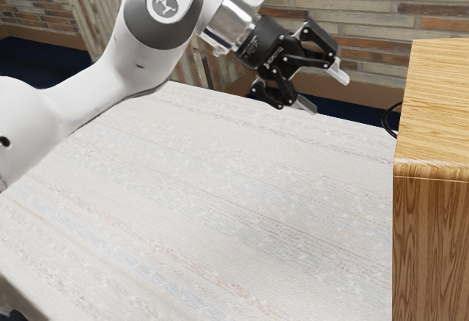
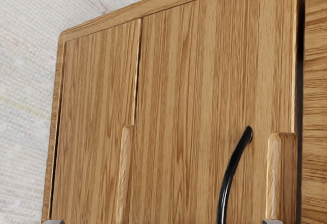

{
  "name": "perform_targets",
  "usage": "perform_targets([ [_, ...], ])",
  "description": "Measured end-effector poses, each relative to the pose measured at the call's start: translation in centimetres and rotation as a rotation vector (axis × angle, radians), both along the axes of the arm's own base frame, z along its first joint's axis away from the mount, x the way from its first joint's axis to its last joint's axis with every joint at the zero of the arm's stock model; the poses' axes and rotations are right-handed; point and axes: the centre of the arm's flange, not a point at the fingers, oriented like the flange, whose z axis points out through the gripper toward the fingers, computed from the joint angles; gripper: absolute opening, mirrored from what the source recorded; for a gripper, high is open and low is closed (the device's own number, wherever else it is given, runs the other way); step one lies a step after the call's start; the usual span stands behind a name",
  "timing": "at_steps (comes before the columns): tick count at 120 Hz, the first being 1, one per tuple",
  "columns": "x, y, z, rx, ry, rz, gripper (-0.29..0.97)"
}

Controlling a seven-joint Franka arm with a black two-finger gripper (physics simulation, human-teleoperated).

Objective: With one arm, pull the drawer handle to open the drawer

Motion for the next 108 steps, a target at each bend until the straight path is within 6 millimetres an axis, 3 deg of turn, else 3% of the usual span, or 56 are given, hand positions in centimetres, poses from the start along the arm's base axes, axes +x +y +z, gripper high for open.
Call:
perform_targets([
  [19, 1.6, -1.0, -1.4, -0.027, -0.023, -0.04, 0.38],
  [40, 2.2, -3.9, -3.1, -0.043, -0.026, -0.11, 0.33],
  [52, 2.4, -4.4, -3.5, -0.04, -0.034, -0.127, 0.29],
  [68, 3.1, -5.2, -2.7, -0.03, -0.083, -0.149, 0.27],
  [94, 4.6, -5.9, -5.5, -0.003, -0.07, -0.17, 0.25],
  [108, 4.7, -6.2, -6.0, 0.038, -0.073, -0.179, 0.2],
])
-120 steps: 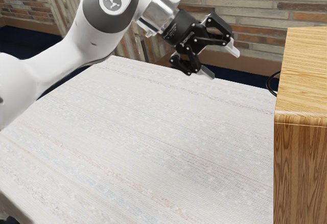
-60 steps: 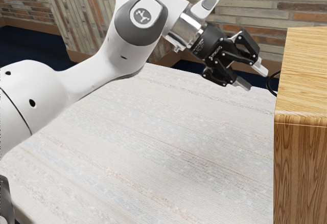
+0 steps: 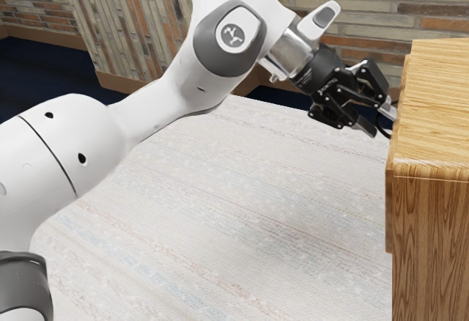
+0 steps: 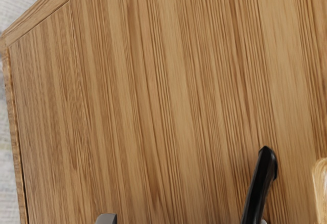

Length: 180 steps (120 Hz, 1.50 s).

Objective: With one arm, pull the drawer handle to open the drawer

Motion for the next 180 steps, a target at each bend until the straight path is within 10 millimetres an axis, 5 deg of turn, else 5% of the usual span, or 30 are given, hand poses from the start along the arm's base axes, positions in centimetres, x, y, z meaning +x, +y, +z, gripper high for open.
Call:
perform_targets([
  [32, -2.3, 2.3, 2.2, 0.066, -0.022, 0.012, 0.04],
  [72, -6.1, 7.9, 3.7, 0.065, -0.006, 0.06, -0.01],
  [139, -10.9, 18.1, 2.6, 0.089, 0.053, 0.203, -0.02],
  [180, -12.5, 22.5, 3.3, 0.1, 0.044, 0.27, -0.02],
])
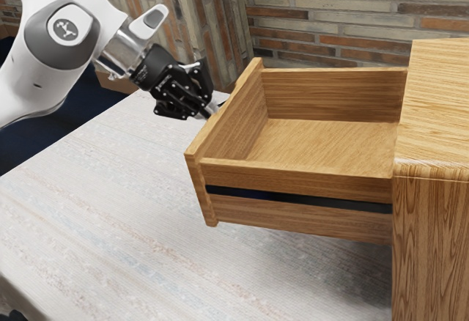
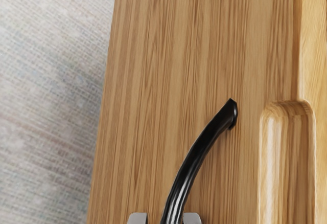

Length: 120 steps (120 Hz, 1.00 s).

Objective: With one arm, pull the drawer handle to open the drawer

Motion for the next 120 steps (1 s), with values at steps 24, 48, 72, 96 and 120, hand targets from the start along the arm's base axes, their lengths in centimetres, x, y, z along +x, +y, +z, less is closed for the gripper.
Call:
perform_targets([
  [24, 0.1, -0.5, -0.2, 0.002, 0.003, -0.015, -0.01],
  [48, 0.1, -0.5, -0.2, 0.0, 0.003, -0.019, 0.13],
  [72, -0.4, -0.5, 0.7, 0.007, -0.012, -0.02, 0.2],
  [96, -6.0, -5.0, 10.2, 0.208, -0.138, -0.104, 0.22],
  [120, -9.3, -7.3, 14.3, 0.653, -0.089, -0.262, 0.45],
])
